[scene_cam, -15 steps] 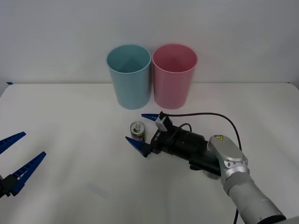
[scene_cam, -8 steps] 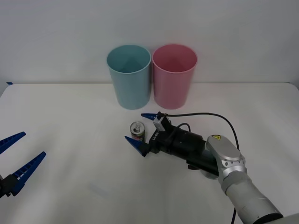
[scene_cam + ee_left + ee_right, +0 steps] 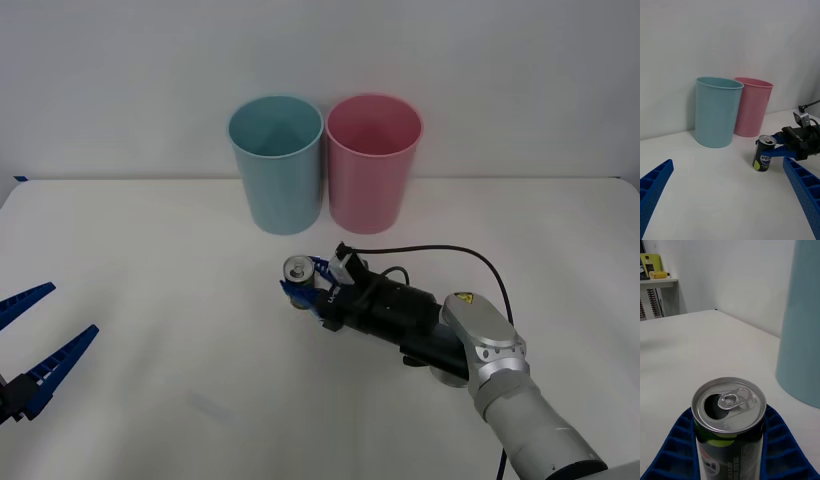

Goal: Grasp the object on the table and drop it into the matching bin: aluminum can to the light blue bin, PET bottle to the pink bin.

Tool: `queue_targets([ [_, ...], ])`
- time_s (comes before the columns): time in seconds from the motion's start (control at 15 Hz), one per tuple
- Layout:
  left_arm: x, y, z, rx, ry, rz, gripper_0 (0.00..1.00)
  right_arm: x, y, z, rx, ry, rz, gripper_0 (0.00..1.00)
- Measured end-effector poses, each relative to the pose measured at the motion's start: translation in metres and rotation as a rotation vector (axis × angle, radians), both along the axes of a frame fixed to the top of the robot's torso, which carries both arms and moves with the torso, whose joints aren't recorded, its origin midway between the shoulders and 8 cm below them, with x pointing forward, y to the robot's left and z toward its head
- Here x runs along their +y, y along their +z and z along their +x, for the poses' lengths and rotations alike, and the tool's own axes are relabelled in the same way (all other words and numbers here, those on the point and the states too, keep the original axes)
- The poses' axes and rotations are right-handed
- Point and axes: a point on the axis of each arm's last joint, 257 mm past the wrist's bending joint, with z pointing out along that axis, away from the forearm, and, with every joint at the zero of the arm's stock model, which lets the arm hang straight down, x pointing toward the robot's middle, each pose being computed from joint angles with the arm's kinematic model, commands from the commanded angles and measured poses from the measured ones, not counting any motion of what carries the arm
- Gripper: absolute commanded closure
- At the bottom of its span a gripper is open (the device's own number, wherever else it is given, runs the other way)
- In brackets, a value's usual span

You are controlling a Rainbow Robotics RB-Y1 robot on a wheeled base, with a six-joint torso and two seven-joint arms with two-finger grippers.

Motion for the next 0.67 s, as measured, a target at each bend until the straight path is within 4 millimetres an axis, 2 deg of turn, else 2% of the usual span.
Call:
queue_targets([
  [0.4,0.0,0.0,0.0,0.0,0.0,0.0,0.0,0.0,0.004,0.0,-0.001,0.004,0.011,1.0],
  [0.67,0.0,0.0,0.0,0.0,0.0,0.0,0.0,-0.011,0.023,0.005,-0.023,-0.007,0.045,1.0],
])
